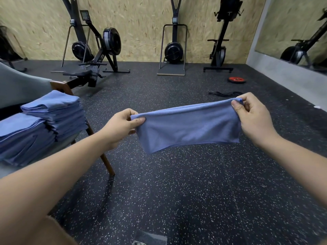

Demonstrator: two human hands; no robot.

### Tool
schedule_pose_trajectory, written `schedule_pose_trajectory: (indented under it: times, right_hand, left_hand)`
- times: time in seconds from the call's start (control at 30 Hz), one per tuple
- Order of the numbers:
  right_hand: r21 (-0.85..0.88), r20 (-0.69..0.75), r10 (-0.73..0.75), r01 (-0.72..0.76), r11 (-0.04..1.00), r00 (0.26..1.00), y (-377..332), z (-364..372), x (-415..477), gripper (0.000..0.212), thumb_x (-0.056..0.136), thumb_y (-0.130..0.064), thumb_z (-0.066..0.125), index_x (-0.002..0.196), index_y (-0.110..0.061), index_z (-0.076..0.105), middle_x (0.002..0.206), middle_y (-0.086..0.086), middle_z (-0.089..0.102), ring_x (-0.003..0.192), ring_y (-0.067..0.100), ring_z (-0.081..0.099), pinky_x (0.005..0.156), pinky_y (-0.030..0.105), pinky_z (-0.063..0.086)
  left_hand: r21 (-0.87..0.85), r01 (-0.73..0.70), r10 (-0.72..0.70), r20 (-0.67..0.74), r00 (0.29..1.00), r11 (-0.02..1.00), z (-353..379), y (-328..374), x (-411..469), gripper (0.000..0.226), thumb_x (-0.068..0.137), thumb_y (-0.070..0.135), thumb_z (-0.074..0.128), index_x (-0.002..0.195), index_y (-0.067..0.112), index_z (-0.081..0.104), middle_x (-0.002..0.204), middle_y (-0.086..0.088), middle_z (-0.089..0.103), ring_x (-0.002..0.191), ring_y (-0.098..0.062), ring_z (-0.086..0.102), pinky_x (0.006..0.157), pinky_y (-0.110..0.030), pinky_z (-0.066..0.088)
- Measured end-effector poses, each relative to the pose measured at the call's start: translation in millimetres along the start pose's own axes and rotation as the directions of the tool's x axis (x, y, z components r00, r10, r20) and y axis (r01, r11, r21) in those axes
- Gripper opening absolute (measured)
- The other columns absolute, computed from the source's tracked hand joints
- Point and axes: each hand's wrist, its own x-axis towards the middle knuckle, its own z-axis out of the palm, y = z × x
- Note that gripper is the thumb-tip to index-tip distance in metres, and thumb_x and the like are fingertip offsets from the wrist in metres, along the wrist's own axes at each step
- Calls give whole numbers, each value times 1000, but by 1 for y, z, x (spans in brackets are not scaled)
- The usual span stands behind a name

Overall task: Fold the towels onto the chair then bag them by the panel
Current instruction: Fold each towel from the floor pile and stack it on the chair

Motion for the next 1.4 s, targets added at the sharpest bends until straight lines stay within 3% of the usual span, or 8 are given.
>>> schedule_pose_trajectory:
  times: [0.13,0.23,0.47,0.73,0.9,1.17,1.3,1.4]
  right_hand:
    - [14,-21,23,-22,1000,1000,-3,6,-5,18,110,-39,57,100,-24,56,78,3,54,70,13,43,69,38,37]
    - [18,-36,19,-19,1000,999,-9,13,-9,17,111,-39,55,101,-25,53,78,5,53,70,13,43,68,38,37]
    - [-4,-127,21,-21,1000,992,-20,23,-12,20,113,-40,51,103,-22,51,73,-7,51,62,5,44,64,32,37]
    - [-2,-137,13,-13,1000,991,-18,17,-7,26,110,-41,58,99,-17,57,73,11,58,62,12,39,62,37,34]
    - [2,-111,76,-77,997,991,-19,20,-9,32,108,-42,61,94,-13,59,68,2,54,57,9,39,52,22,31]
    - [80,72,185,-191,978,980,-32,43,-26,36,102,-43,69,88,-11,63,67,-6,54,61,11,44,63,35,38]
    - [113,165,187,-207,972,969,-47,56,-40,35,101,-42,72,86,-11,65,63,-8,54,59,10,45,62,34,39]
    - [104,220,187,-214,971,957,-56,64,-48,35,100,-42,73,87,-10,65,62,-8,56,56,9,45,58,32,38]
  left_hand:
    - [-222,6,-35,-125,992,975,14,6,2,15,109,31,64,114,17,64,99,2,68,91,-15,59,77,-35,46]
    - [-284,-17,-57,-250,967,959,22,11,2,24,109,42,59,110,18,62,99,-2,62,90,-17,53,77,-38,38]
    - [78,-164,181,-474,861,983,34,26,-7,24,113,46,44,108,24,51,91,11,57,82,-9,50,74,-32,40]
    - [334,-232,370,-448,814,914,22,29,-8,19,112,41,50,109,23,53,91,8,64,78,6,56,64,-11,38]
    - [329,-138,283,-449,848,934,24,25,-10,25,110,44,53,105,19,55,93,6,65,82,0,57,66,-20,38]
    - [199,39,26,-311,950,979,53,27,-16,40,101,52,67,99,13,66,96,2,70,82,-12,60,65,-30,44]
    - [99,45,-26,-184,983,994,70,32,-24,42,87,60,75,95,19,69,98,-6,76,85,-20,69,83,-48,61]
    - [88,33,-25,-88,996,996,82,37,-33,39,84,55,80,94,19,70,94,-5,77,77,-17,65,73,-41,58]
